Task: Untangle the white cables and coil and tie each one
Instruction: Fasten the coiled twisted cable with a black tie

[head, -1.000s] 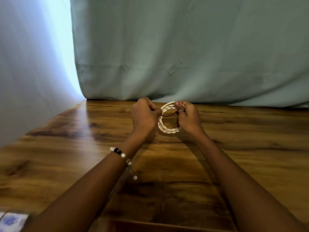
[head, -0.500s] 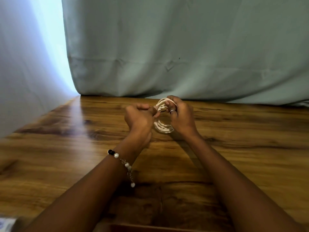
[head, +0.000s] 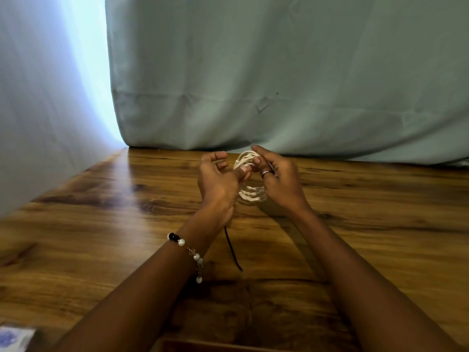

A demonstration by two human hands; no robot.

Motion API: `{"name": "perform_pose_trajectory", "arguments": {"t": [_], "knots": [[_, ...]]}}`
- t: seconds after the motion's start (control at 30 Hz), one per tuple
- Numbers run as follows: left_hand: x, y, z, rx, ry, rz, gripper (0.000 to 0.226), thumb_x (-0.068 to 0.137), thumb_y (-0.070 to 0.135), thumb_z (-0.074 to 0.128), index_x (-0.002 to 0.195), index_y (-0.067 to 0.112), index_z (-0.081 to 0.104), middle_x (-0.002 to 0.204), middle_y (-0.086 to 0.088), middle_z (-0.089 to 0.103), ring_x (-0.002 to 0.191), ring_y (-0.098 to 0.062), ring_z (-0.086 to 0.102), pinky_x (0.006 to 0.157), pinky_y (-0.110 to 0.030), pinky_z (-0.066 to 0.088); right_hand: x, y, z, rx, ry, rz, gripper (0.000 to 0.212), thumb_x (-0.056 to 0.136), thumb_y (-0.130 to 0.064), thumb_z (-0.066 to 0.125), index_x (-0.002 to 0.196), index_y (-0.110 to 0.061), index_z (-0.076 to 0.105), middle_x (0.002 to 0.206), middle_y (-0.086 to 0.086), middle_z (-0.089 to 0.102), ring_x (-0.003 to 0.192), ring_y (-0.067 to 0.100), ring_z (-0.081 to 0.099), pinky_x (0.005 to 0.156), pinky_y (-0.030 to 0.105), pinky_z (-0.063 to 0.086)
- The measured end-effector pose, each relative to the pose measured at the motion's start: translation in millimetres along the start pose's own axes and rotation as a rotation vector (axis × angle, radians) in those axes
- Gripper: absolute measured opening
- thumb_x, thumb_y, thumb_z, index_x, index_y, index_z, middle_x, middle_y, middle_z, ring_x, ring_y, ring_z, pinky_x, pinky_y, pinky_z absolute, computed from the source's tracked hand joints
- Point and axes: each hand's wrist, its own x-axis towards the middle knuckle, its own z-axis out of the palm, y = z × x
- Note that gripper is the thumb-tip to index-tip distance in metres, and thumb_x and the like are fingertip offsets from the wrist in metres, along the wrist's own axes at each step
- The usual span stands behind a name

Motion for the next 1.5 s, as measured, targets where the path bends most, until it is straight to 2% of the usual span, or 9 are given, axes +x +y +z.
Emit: {"name": "perform_pose_trajectory", "arguments": {"t": [0.07,0.17,0.37,0.5,0.63,0.87,1.0,1.3,1.5], "knots": [[-1.7,-1.8,-0.4,0.107,-0.026,0.084,0.053,0.073,-0.013,0.072,0.110,0.019,0.050,0.112,-0.005,0.051,0.099,-0.016,0.061,0.078,-0.034,0.060,0.6,1.3,-1.2,0.070,0.016,0.069,0.040,0.093,0.006,0.050,0.132,-0.005,0.054,0.121,0.003,0.062,0.108,0.009,0.060,0.087,0.011,0.047],[-1.2,-5.5,-1.9,0.252,-0.037,0.229,0.055,0.072,-0.005,0.077,0.108,0.027,0.049,0.109,0.003,0.053,0.105,-0.013,0.058,0.082,-0.035,0.058,2.4,3.7,-0.7,0.167,0.035,0.151,0.026,0.095,-0.005,0.053,0.118,-0.011,0.064,0.111,0.005,0.068,0.102,0.016,0.065,0.089,0.028,0.053],[0.8,-10.9,-3.9,0.296,-0.024,0.315,0.052,0.070,-0.001,0.080,0.105,0.025,0.051,0.103,0.009,0.056,0.097,-0.003,0.056,0.078,-0.022,0.055,1.8,6.5,-0.5,0.161,0.009,0.159,0.016,0.096,-0.013,0.053,0.103,-0.013,0.067,0.097,0.007,0.072,0.092,0.023,0.068,0.086,0.044,0.054],[2.5,-18.3,-3.5,0.286,0.011,0.256,0.055,0.067,-0.001,0.083,0.096,0.032,0.051,0.100,0.005,0.058,0.097,-0.014,0.063,0.079,-0.038,0.059,-1.6,6.9,3.8,0.065,0.000,0.148,0.030,0.091,-0.027,0.053,0.110,-0.008,0.067,0.099,0.008,0.071,0.092,0.022,0.067,0.083,0.049,0.054],[3.6,-18.1,-4.0,0.244,-0.006,0.208,0.055,0.069,-0.006,0.079,0.100,0.029,0.050,0.102,0.001,0.058,0.097,-0.021,0.065,0.073,-0.041,0.061,-2.5,7.0,2.6,0.055,0.006,0.142,0.032,0.090,-0.028,0.054,0.113,-0.009,0.067,0.101,0.007,0.071,0.093,0.021,0.068,0.083,0.047,0.055],[0.0,-16.6,-3.3,0.266,0.020,0.244,0.055,0.070,-0.003,0.080,0.106,0.027,0.050,0.100,0.004,0.057,0.089,-0.012,0.065,0.073,-0.036,0.060,-1.4,5.9,2.7,0.032,0.035,0.055,0.026,0.091,-0.016,0.053,0.111,-0.009,0.068,0.098,0.006,0.072,0.090,0.018,0.068,0.079,0.034,0.056],[-1.0,-20.5,-2.2,0.176,-0.002,0.192,0.056,0.071,-0.010,0.076,0.096,0.033,0.050,0.100,0.001,0.057,0.085,-0.018,0.070,0.072,-0.041,0.061,-1.1,7.0,3.2,0.015,0.031,0.045,0.031,0.089,0.004,0.053,0.114,-0.006,0.067,0.103,0.006,0.071,0.093,0.014,0.067,0.080,0.025,0.054],[-4.4,-15.0,0.1,0.092,-0.083,0.080,0.053,0.078,-0.014,0.067,0.096,0.031,0.047,0.115,-0.011,0.049,0.093,-0.031,0.068,0.063,-0.032,0.059,0.1,12.5,-0.8,0.053,0.025,0.083,0.026,0.090,-0.003,0.057,0.113,-0.007,0.068,0.105,0.007,0.071,0.097,0.017,0.067,0.088,0.039,0.055],[-3.8,12.6,-2.9,-0.048,-0.319,-0.072,0.016,0.097,-0.008,0.042,0.102,-0.002,0.055,0.097,-0.018,0.061,0.068,-0.023,0.071,0.070,-0.036,0.061,1.3,18.7,-10.2,0.002,0.072,0.119,0.026,0.087,0.002,0.055,0.102,-0.009,0.072,0.094,0.004,0.073,0.088,0.018,0.068,0.080,0.039,0.055]]}}
